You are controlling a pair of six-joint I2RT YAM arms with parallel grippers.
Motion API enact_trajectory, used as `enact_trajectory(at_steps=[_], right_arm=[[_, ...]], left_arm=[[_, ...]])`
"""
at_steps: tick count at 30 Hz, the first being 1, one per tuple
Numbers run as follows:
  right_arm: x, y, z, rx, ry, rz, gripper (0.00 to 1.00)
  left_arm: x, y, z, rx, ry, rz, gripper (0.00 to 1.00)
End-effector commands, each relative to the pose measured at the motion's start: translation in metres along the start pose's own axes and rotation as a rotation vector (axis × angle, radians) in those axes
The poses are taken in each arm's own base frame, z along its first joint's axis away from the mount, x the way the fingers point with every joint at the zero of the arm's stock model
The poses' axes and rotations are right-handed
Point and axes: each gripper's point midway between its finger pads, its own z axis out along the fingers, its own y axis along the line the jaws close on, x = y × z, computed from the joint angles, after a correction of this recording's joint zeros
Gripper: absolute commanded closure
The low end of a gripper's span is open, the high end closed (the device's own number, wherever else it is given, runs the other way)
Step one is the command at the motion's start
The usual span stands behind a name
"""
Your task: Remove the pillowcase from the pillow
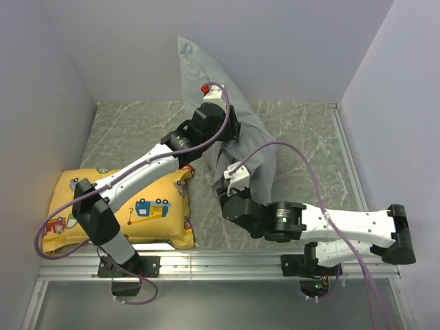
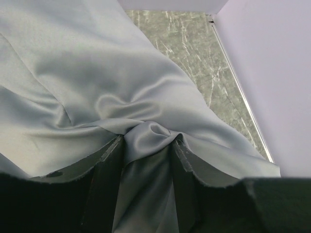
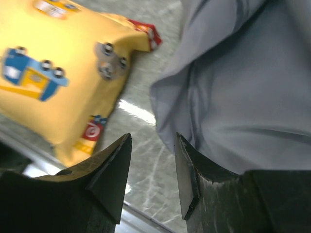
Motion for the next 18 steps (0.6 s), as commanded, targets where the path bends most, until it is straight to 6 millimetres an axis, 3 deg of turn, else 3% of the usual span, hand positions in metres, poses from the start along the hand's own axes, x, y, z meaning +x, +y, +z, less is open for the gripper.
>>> enact_trajectory(at_steps=[1,4,7,18], right_arm=[[-0.001,-0.010,0.015,0.095,-0.040,0.075,0.52],[0.017,-0.016,0.029,0.155,0.003,0.078,0.54],[0.034,-0.022,0.037,0.183,0.027,0.106,0.62],[0.078,-0.036,0.070,0.258,0.102,0.112,0.60]], left_arm=[[-0.016,-0.010,-0.001,0.023,-0.028,0.010,0.53],[-0.016,-0.011,0.002,0.021,-0.022,0.012,0.57],[-0.016,-0.011,0.004,0.017,-0.020,0.016,0.60],[-0.016,-0.011,0.006,0.012,-0.019,0.011,0.61]])
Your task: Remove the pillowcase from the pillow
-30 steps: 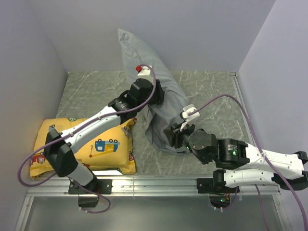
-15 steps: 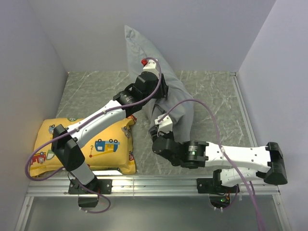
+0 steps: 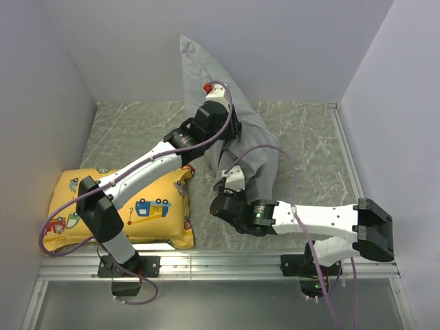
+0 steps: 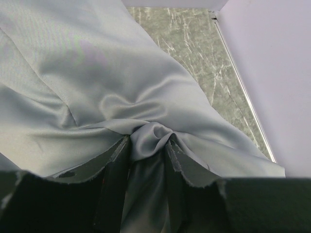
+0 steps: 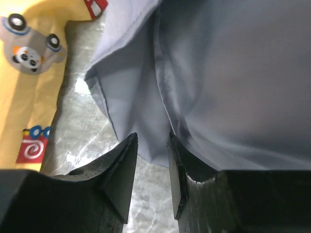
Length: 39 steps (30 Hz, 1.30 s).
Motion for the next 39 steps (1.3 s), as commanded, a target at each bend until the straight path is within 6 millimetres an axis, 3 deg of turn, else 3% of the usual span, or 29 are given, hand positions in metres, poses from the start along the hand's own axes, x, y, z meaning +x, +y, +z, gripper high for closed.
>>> enact_trajectory(at_steps=[1,7,18,21,26,30,34,37,38,39], right_arm=[[0.001,0.000,0.014,0.034,-0.023,0.071,0.60],[0.009,-0.015,0.027,0.151,-0.038,0.060,0.61],[0.020,-0.026,0.047,0.207,-0.029,0.046,0.65],[0.019,-0.034,0.050,0.237,-0.037,0.043,0.70],[0.014,-0.041,0.046,0.252,-0.052,0.056,0.96],[0.006,-0.055,0.029,0.266,-0.070,0.075,1.00],[-0.013,-0.064,-0.011,0.191,-0.132,0.161,1.00],[-0.018,-0.078,-0.035,0.193,-0.172,0.198,1.00],[-0.021,-0.072,-0.044,0.167,-0.185,0.237,1.00],[-0.017,-0.083,-0.050,0.193,-0.176,0.207,1.00]], left_arm=[[-0.018,-0.011,-0.002,0.028,-0.039,0.004,0.61],[-0.017,-0.008,-0.002,0.021,-0.036,0.008,0.61],[-0.017,-0.005,-0.003,0.012,-0.036,0.014,0.60],[-0.017,-0.004,-0.003,0.010,-0.035,0.015,0.60],[-0.021,0.002,-0.003,-0.004,-0.040,0.009,0.60],[-0.023,0.013,0.001,-0.023,-0.035,0.000,0.61],[-0.022,0.032,0.005,-0.056,-0.034,-0.020,0.68],[-0.020,0.043,0.008,-0.070,-0.032,-0.035,0.70],[-0.019,0.046,0.009,-0.077,-0.028,-0.034,0.70],[-0.019,0.049,0.009,-0.085,-0.029,-0.035,0.71]])
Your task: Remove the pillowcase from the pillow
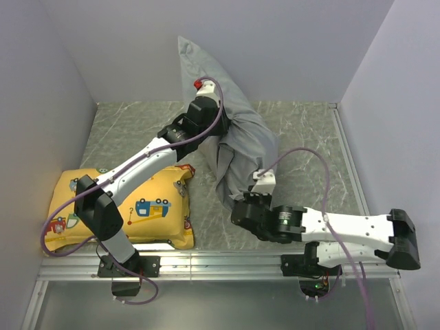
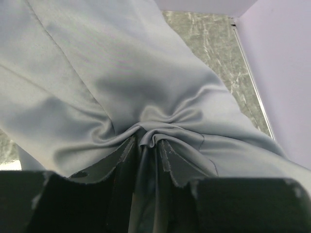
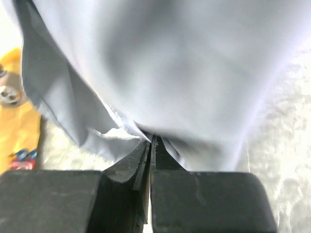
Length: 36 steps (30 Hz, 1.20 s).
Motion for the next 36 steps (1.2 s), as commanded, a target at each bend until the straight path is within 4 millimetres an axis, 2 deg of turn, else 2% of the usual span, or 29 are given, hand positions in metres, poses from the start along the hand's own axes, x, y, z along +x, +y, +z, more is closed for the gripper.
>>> enact_trajectory(at_steps=[1,2,3,5,6,10,11,12,13,14,15,16,17,19,20,21,22,23,24,25,26,27,28,30,31,33,34,36], right_arm=[[-0.018,-0.029,-0.023,0.071,-0.086,0.048,1.00],[-0.027,-0.025,-0.031,0.055,-0.113,0.118,1.00],[-0.029,-0.038,-0.038,0.078,-0.118,0.080,1.00],[-0.045,-0.041,-0.049,0.067,-0.159,0.155,1.00],[-0.050,-0.051,-0.053,0.079,-0.165,0.140,1.00],[-0.068,-0.065,-0.061,0.083,-0.207,0.180,1.00],[-0.069,-0.067,-0.061,0.083,-0.212,0.179,1.00],[-0.072,-0.067,-0.062,0.074,-0.219,0.194,1.00],[-0.073,-0.067,-0.062,0.072,-0.224,0.191,1.00],[-0.074,-0.068,-0.063,0.071,-0.226,0.196,1.00],[-0.075,-0.070,-0.063,0.077,-0.229,0.193,1.00],[-0.077,-0.069,-0.064,0.076,-0.231,0.194,1.00],[-0.080,-0.069,-0.065,0.076,-0.236,0.202,1.00],[-0.084,-0.072,-0.066,0.087,-0.246,0.180,1.00],[-0.089,-0.071,-0.068,0.084,-0.253,0.171,1.00],[-0.093,-0.062,-0.069,0.062,-0.262,0.185,1.00],[-0.096,-0.057,-0.069,0.047,-0.262,0.175,1.00],[-0.098,-0.054,-0.070,0.038,-0.258,0.084,1.00],[-0.107,-0.037,-0.073,-0.015,-0.271,0.149,1.00],[-0.107,-0.031,-0.074,-0.040,-0.262,0.058,1.00],[-0.108,-0.023,-0.074,-0.070,-0.259,0.055,1.00],[-0.118,-0.011,-0.079,-0.119,-0.272,0.120,1.00],[-0.122,-0.008,-0.080,-0.136,-0.279,0.065,1.00],[-0.133,0.004,-0.086,-0.188,-0.285,0.094,1.00],[-0.136,0.005,-0.087,-0.192,-0.292,0.068,1.00],[-0.144,0.011,-0.090,-0.197,-0.303,0.061,1.00],[-0.147,0.014,-0.091,-0.202,-0.307,0.056,1.00],[-0.155,0.020,-0.093,-0.208,-0.323,0.048,1.00]], left_arm=[[-0.009,0.016,0.002,-0.037,-0.029,-0.009,0.71],[-0.013,0.022,0.003,-0.056,-0.038,-0.012,0.71],[-0.014,0.027,0.003,-0.074,-0.034,-0.011,0.71],[-0.025,0.042,0.002,-0.121,-0.055,-0.021,0.73],[-0.024,0.050,0.001,-0.151,-0.043,-0.025,0.74],[-0.028,0.087,-0.007,-0.258,-0.051,-0.072,0.85],[-0.031,0.101,-0.009,-0.285,-0.059,-0.092,0.90],[-0.020,0.114,-0.009,-0.312,-0.042,-0.113,0.92],[-0.023,0.121,-0.015,-0.320,-0.055,-0.130,0.94],[-0.026,0.140,-0.018,-0.356,-0.065,-0.157,0.97],[-0.016,0.155,-0.019,-0.391,-0.052,-0.184,0.99],[-0.021,0.175,-0.024,-0.423,-0.072,-0.220,1.00],[-0.010,0.191,-0.024,-0.442,-0.055,-0.247,1.00],[-0.008,0.215,-0.029,-0.447,-0.059,-0.332,1.00],[0.002,0.223,-0.028,-0.444,-0.055,-0.349,1.00],[0.005,0.224,-0.028,-0.432,-0.047,-0.355,1.00],[0.007,0.212,-0.028,-0.371,-0.032,-0.349,1.00],[0.016,0.207,-0.028,-0.345,-0.014,-0.340,0.99],[0.015,0.198,-0.027,-0.311,-0.020,-0.332,0.97],[0.015,0.182,-0.031,-0.260,-0.017,-0.318,0.90],[0.018,0.173,-0.033,-0.233,-0.012,-0.303,0.83],[0.017,0.164,-0.037,-0.211,-0.013,-0.282,0.75],[0.013,0.146,-0.046,-0.173,-0.023,-0.262,0.59],[0.007,0.133,-0.059,-0.149,-0.047,-0.227,0.41],[0.001,0.118,-0.074,-0.116,-0.067,-0.210,0.28],[-0.011,0.104,-0.092,-0.093,-0.108,-0.186,0.21],[-0.019,0.091,-0.108,-0.059,-0.136,-0.164,0.18],[-0.023,0.086,-0.123,-0.066,-0.149,-0.143,0.13]])
